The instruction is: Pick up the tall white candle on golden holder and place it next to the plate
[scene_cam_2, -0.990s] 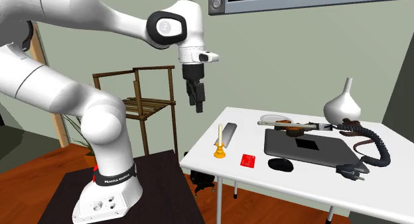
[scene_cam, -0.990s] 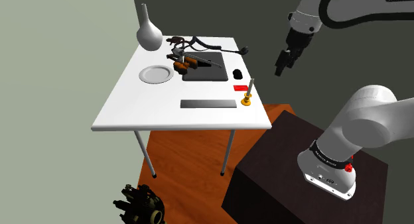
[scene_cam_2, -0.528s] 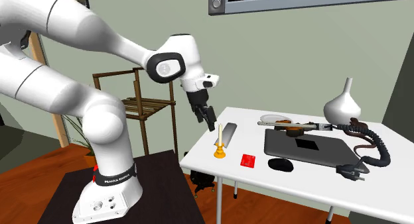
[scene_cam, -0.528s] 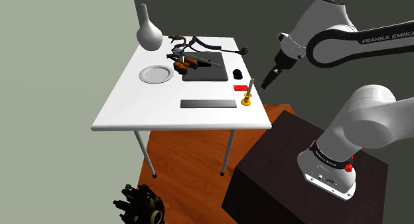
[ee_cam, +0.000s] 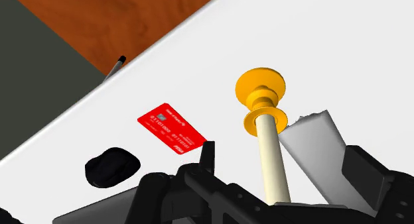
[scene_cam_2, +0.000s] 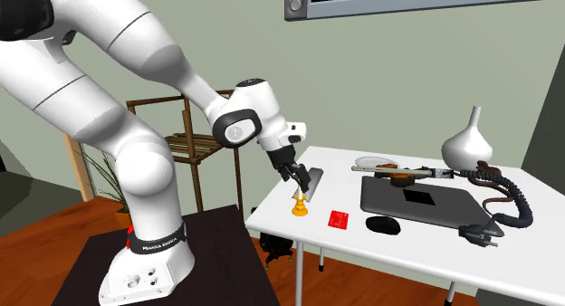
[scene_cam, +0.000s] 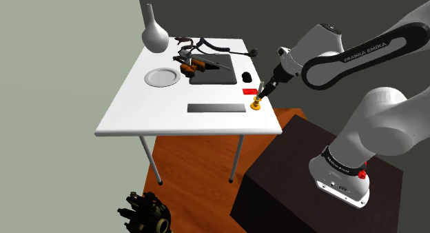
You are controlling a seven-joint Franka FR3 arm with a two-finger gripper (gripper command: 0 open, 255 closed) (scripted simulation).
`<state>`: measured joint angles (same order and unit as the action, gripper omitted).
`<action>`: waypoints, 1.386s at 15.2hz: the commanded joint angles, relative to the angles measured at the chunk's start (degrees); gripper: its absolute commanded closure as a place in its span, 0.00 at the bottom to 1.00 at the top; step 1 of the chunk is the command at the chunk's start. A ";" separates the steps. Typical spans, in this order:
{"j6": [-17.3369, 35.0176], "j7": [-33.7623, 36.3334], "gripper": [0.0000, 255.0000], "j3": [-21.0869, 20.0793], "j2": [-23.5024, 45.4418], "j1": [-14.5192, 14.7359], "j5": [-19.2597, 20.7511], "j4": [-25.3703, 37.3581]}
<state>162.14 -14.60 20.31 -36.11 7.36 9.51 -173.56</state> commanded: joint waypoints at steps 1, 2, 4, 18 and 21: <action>3.15 -0.33 0.00 0.80 3.03 0.96 -0.32 0.08; 4.56 -0.46 0.00 1.21 4.53 1.53 -0.54 0.20; 6.77 -0.71 0.00 1.96 6.92 2.55 -0.97 0.44; 6.76 -0.70 1.00 1.94 6.91 2.55 -0.97 0.43; 6.77 -0.71 1.00 1.96 6.92 2.55 -0.97 0.44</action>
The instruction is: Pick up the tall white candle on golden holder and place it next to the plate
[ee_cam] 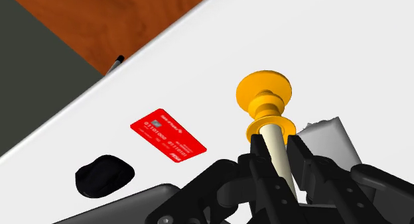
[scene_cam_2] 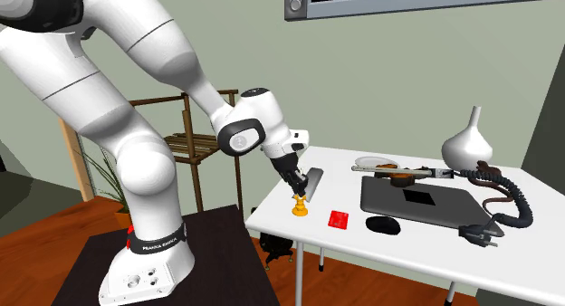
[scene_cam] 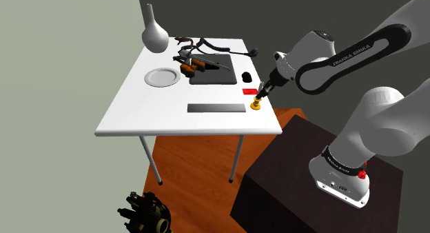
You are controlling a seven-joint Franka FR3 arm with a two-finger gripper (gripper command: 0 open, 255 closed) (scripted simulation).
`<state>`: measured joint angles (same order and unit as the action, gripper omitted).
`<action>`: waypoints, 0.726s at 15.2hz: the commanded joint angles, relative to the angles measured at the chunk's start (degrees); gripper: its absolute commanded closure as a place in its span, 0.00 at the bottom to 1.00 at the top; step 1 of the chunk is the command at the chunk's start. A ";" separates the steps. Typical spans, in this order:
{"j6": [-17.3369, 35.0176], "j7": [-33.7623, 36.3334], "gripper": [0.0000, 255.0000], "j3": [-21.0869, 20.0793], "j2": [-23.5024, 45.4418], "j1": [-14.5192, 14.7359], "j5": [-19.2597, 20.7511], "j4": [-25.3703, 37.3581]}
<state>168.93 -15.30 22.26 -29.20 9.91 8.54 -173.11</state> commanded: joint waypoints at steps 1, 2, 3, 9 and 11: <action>-1.37 0.22 1.00 -0.45 -1.11 -0.39 0.14 0.21; -2.71 0.44 1.00 -0.87 -2.20 -0.74 0.26 0.44; -4.03 0.63 1.00 -1.25 -3.26 -1.03 0.35 0.70; -11.61 1.58 1.00 -3.04 -8.88 -2.08 0.53 2.65; -13.99 1.83 1.00 -3.53 -10.47 -2.25 0.48 3.45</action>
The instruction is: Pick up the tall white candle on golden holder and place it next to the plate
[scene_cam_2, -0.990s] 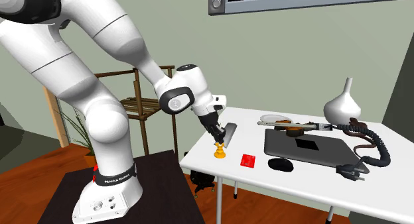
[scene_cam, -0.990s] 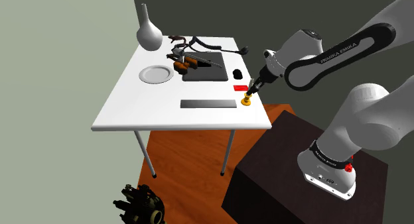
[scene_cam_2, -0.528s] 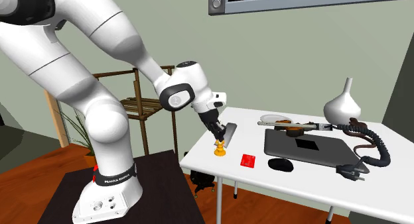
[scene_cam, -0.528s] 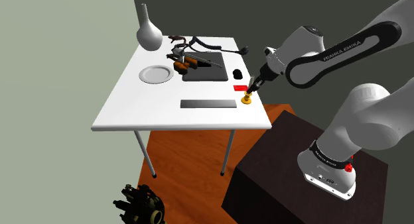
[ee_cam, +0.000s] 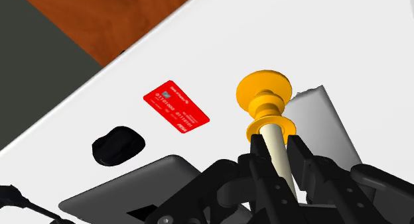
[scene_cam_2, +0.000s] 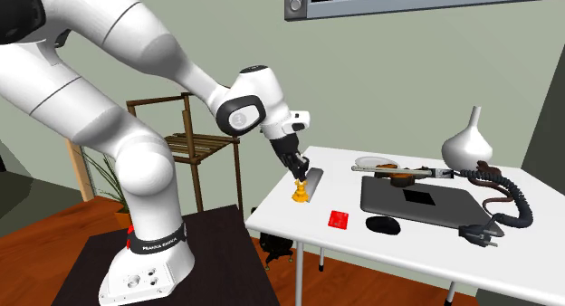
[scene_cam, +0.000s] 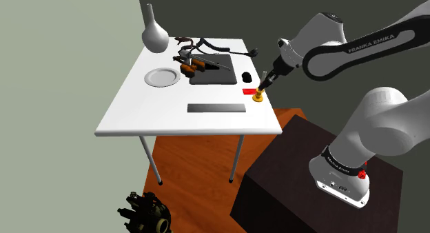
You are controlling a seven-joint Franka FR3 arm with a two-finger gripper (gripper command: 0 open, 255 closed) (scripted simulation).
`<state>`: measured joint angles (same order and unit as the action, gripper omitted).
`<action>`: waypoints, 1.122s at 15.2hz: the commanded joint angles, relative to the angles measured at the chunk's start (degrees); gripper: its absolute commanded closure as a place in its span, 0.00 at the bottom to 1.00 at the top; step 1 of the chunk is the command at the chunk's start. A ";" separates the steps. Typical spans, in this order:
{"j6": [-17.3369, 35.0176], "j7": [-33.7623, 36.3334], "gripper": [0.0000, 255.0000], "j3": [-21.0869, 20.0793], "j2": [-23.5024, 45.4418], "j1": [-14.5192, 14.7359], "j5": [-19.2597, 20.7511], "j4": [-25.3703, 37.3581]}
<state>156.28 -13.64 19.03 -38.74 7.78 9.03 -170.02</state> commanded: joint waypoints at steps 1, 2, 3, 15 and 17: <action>-2.50 0.28 1.00 -0.53 -1.68 -0.18 -0.05 0.78; -3.65 0.39 1.00 -0.76 -2.39 -0.23 -0.10 1.21; -4.77 0.50 1.00 -0.97 -3.07 -0.27 -0.15 1.67; -16.96 1.47 1.00 -3.16 -8.82 -0.10 -1.12 8.17; -18.78 1.60 1.00 -3.47 -9.40 -0.01 -1.31 9.42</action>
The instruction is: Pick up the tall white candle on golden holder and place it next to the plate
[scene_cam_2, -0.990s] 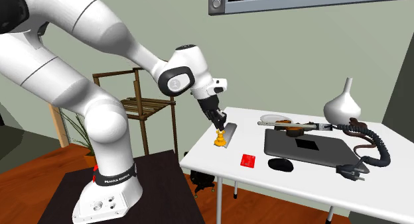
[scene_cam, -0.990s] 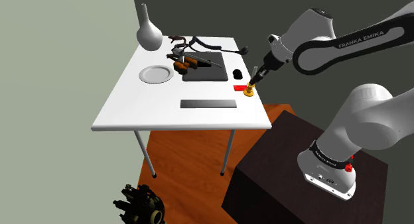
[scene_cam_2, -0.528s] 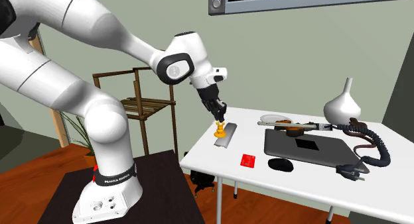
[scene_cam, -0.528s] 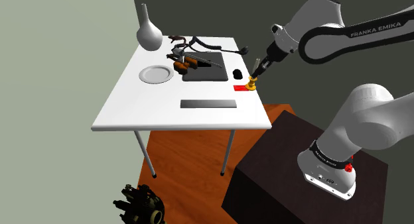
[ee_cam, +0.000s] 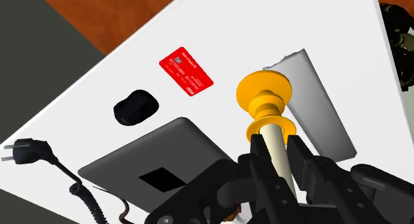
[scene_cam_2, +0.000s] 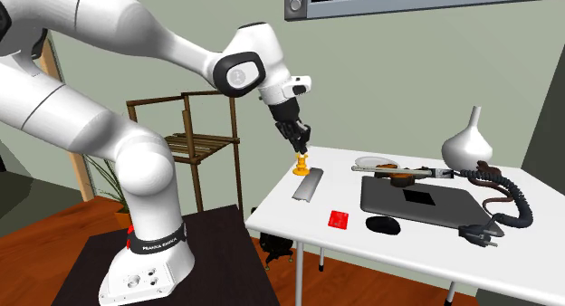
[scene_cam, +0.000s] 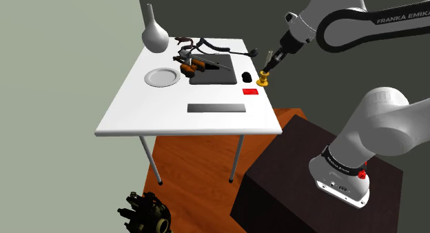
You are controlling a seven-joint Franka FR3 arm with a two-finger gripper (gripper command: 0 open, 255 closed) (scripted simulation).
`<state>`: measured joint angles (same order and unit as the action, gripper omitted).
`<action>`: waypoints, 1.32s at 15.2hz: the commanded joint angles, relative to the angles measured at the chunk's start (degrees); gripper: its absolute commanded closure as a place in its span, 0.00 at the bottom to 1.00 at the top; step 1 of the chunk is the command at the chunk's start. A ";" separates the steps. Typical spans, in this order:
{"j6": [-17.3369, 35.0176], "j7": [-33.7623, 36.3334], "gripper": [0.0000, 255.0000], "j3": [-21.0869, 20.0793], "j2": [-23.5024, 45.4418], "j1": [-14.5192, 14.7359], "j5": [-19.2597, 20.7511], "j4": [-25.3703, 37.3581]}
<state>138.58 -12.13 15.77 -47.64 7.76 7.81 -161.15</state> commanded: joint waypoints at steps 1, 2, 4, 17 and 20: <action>-1.97 0.15 1.00 -0.36 -0.76 0.06 -0.18 1.19; -2.85 0.21 1.00 -0.51 -0.99 0.11 -0.28 1.84; -4.57 0.31 1.00 -0.80 -1.39 0.22 -0.47 3.18; -11.18 2.79 1.00 -3.71 1.57 2.23 -2.33 12.77; -8.60 5.59 1.00 -5.92 7.46 3.99 -3.46 16.02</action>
<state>129.30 -7.33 10.45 -42.04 11.23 4.69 -146.32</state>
